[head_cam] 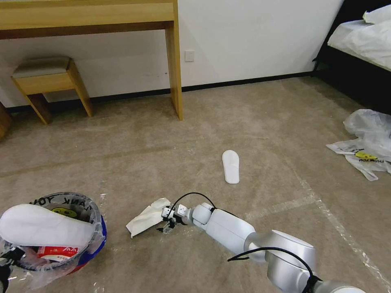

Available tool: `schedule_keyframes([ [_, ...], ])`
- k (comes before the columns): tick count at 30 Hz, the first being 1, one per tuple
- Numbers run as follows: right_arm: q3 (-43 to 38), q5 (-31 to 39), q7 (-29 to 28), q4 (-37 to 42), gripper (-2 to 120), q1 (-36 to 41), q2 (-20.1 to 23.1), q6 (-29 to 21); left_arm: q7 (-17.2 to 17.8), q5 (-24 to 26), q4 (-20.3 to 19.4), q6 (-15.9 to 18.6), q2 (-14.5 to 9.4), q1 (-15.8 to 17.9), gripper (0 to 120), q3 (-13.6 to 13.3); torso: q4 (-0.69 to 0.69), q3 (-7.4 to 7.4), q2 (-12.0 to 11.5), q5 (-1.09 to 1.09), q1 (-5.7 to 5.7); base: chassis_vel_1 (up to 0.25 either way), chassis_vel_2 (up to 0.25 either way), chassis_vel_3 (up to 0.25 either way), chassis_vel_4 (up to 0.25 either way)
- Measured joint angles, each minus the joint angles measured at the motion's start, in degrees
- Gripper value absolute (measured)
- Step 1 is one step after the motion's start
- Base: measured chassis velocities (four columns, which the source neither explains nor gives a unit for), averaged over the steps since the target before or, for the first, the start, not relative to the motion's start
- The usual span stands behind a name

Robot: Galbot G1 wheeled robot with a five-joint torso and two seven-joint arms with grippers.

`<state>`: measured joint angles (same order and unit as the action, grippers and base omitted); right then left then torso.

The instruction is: Pick up the trash bin and place the garbage on the floor into it.

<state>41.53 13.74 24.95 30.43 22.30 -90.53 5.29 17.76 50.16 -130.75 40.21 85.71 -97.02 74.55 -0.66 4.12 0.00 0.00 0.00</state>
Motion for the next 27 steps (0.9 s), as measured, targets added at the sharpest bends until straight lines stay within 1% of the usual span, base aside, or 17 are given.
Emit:
schedule_keyframes([
  [19, -1.65, -0.86, 0.54, -1.71, 100, 0.47, -0.31, -0.43, -0.01, 0.06, -0.23, -0.36, 0.15, -0.05, 1, -0.11, 0.0, 0.0, 0.0, 0.0, 0.0, 0.0, 0.0, 0.0, 0.0],
  [21, -1.81, -1.1, 0.66, -1.92, 98, 0.47, -0.41, -0.49, -0.01, 0.07, -0.33, -0.39, 0.22, -0.06, 1, -0.11, 0.0, 0.0, 0.0, 0.0, 0.0, 0.0, 0.0, 0.0, 0.0],
  [23, -2.0, -1.28, 0.84, -2.11, 88, 0.54, -0.48, -0.5, -0.01, 0.09, -0.35, -0.41, 0.25, -0.06, 1, -0.11, 0.0, 0.0, 0.0, 0.0, 0.0, 0.0, 0.0, 0.0, 0.0],
  [24, -2.0, -1.28, 0.84, -2.11, 88, 0.54, -0.48, -0.5, -0.01, 0.09, -0.35, -0.41, 0.25, -0.06, 1, -0.11, 0.0, 0.0, 0.0, 0.0, 0.0, 0.0, 0.0, 0.0, 0.0],
  [26, -2.09, -1.3, 0.91, -2.21, 78, 0.62, -0.53, -0.49, -0.01, 0.09, -0.39, -0.42, 0.28, -0.08, 1, -0.12, 0.0, 0.0, 0.0, 0.0, 0.0, 0.0, 0.0, 0.0, 0.0],
  [27, -2.09, -1.3, 0.91, -2.21, 78, 0.62, -0.53, -0.49, -0.01, 0.09, -0.39, -0.42, 0.28, -0.08, 1, -0.12, 0.0, 0.0, 0.0, 0.0, 0.0, 0.0, 0.0, 0.0, 0.0],
])
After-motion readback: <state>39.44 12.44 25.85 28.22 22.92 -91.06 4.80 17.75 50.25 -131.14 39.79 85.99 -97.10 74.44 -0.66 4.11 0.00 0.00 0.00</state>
